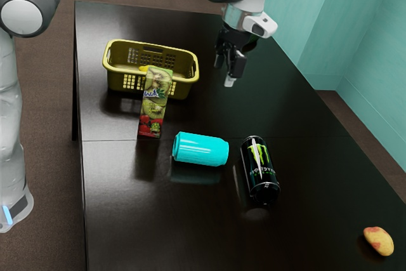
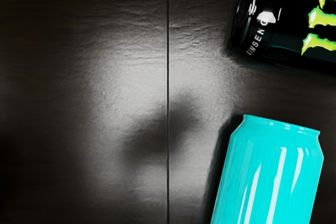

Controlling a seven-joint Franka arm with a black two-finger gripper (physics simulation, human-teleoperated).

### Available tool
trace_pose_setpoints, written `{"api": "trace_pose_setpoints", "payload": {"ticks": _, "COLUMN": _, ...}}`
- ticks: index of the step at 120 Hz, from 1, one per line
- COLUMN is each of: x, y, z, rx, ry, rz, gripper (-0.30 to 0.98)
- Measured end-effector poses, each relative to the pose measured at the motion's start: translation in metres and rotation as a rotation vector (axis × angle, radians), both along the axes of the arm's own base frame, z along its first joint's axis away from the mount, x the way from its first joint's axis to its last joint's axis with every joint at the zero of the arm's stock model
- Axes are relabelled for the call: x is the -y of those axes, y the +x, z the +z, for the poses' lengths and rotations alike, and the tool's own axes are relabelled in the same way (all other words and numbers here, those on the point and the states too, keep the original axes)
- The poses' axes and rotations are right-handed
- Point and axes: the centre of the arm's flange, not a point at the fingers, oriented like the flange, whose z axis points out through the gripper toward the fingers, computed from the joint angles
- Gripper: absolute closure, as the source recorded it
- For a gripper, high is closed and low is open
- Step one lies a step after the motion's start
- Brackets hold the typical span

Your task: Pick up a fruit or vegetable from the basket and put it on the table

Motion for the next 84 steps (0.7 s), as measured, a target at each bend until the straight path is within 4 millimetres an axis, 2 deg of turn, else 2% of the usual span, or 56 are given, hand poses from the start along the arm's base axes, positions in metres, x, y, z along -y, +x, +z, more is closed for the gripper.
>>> {"api": "trace_pose_setpoints", "payload": {"ticks": 1, "x": 0.000, "y": 0.000, "z": 0.000, "rx": 0.000, "ry": 0.000, "rz": 0.000, "gripper": 0.01}}
{"api": "trace_pose_setpoints", "payload": {"ticks": 4, "x": 0.000, "y": 0.012, "z": 0.023, "rx": 0.056, "ry": -0.003, "rz": -0.002, "gripper": 0.00}}
{"api": "trace_pose_setpoints", "payload": {"ticks": 7, "x": -0.001, "y": 0.019, "z": 0.037, "rx": 0.092, "ry": -0.004, "rz": -0.002, "gripper": 0.00}}
{"api": "trace_pose_setpoints", "payload": {"ticks": 13, "x": -0.008, "y": 0.026, "z": 0.052, "rx": 0.130, "ry": -0.004, "rz": 0.008, "gripper": 0.00}}
{"api": "trace_pose_setpoints", "payload": {"ticks": 26, "x": -0.033, "y": 0.028, "z": 0.060, "rx": 0.151, "ry": -0.004, "rz": 0.041, "gripper": 0.00}}
{"api": "trace_pose_setpoints", "payload": {"ticks": 44, "x": -0.045, "y": 0.027, "z": 0.066, "rx": 0.165, "ry": -0.006, "rz": 0.053, "gripper": 0.00}}
{"api": "trace_pose_setpoints", "payload": {"ticks": 51, "x": -0.073, "y": 0.024, "z": 0.068, "rx": 0.169, "ry": 0.005, "rz": 0.101, "gripper": 0.00}}
{"api": "trace_pose_setpoints", "payload": {"ticks": 62, "x": -0.147, "y": 0.010, "z": 0.066, "rx": 0.163, "ry": 0.027, "rz": 0.232, "gripper": 0.00}}
{"api": "trace_pose_setpoints", "payload": {"ticks": 68, "x": -0.177, "y": 0.003, "z": 0.063, "rx": 0.157, "ry": 0.035, "rz": 0.284, "gripper": 0.00}}
{"api": "trace_pose_setpoints", "payload": {"ticks": 75, "x": -0.190, "y": 0.000, "z": 0.060, "rx": 0.151, "ry": 0.039, "rz": 0.305, "gripper": 0.00}}
{"api": "trace_pose_setpoints", "payload": {"ticks": 84, "x": -0.186, "y": 0.003, "z": 0.058, "rx": 0.148, "ry": 0.039, "rz": 0.294, "gripper": 0.00}}
